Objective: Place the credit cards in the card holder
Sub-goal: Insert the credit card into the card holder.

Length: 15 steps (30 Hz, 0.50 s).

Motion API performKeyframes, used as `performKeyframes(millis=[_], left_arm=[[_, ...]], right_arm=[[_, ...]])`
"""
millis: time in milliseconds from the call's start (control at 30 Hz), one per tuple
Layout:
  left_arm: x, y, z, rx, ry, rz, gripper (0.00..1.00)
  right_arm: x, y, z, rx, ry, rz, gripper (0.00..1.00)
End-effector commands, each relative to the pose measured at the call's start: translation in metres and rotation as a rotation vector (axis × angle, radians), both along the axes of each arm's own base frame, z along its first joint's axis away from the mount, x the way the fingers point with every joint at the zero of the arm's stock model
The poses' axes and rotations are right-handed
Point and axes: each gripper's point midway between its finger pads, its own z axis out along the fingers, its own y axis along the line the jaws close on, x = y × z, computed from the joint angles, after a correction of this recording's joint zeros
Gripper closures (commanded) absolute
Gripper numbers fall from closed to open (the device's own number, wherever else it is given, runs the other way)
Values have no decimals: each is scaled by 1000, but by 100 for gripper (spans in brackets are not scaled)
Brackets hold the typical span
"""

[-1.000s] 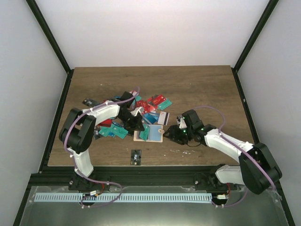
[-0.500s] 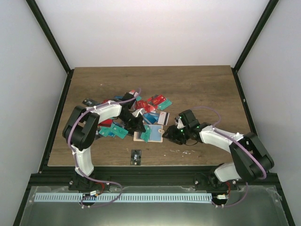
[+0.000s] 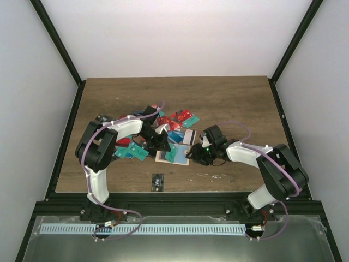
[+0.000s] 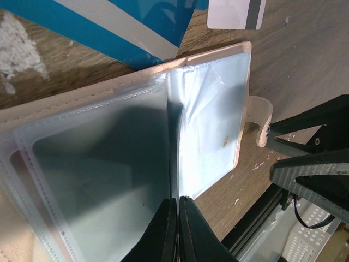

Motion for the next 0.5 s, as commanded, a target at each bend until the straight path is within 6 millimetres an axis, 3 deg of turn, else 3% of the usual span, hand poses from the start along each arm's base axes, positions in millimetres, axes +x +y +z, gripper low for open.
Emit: performKeyframes(millis=[0, 467], left_arm=[[8, -7, -1, -33, -7, 1, 96], [13, -18, 10, -107, -30, -13, 96]], right_arm=[[13, 6, 6, 21, -40, 16, 52], [21, 6, -2, 8, -34, 29, 54]])
